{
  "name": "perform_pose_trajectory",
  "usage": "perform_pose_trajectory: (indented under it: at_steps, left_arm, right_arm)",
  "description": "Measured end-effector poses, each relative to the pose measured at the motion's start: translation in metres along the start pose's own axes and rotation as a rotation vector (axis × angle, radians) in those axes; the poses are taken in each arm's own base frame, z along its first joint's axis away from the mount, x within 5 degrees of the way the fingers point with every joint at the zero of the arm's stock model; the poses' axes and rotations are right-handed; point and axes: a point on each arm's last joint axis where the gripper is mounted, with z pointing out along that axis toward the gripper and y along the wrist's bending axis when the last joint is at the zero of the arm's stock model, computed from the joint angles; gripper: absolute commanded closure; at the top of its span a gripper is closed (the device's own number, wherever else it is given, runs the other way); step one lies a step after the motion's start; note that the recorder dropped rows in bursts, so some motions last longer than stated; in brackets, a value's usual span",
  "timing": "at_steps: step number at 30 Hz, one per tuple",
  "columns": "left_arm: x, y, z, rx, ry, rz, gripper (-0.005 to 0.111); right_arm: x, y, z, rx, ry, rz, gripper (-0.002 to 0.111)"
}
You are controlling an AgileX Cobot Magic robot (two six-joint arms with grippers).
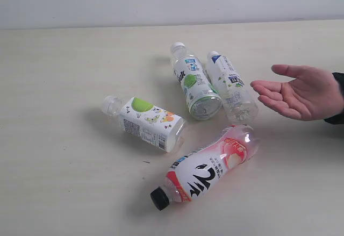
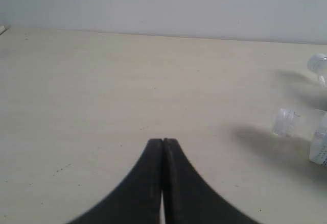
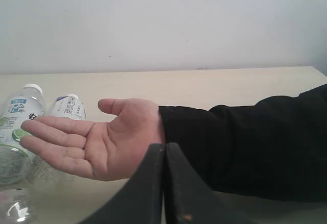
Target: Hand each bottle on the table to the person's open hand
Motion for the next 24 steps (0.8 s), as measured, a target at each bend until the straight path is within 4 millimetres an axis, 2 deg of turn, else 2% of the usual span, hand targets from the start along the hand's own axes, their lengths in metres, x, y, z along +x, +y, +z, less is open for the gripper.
perform_pose_trajectory:
  at_steps: [12,15,20,24]
  left_arm:
    - [0.0,0.0,0.0,-0.001,0.0,0.004,0.107]
    - [-0.002,0.001,0.0,-0.015,-0.022,0.082,0.107]
    - [-0.022,-0.006,-0.003,0.053,-0.258,0.084,0.107]
    - [-0.042,-0.013,-0.011,0.163,-0.492,-0.06,0.107]
  right_arm:
    - [0.0,0.0,0.0,0.0,0.0,0.0,0.108]
    - [0.0,0.0,0.0,0.0,0.0,0.0,0.108]
    - [0.0,0.0,0.0,0.0,0.0,0.0,0.108]
    - [0.0,0.0,0.0,0.0,0.0,0.0,0.108]
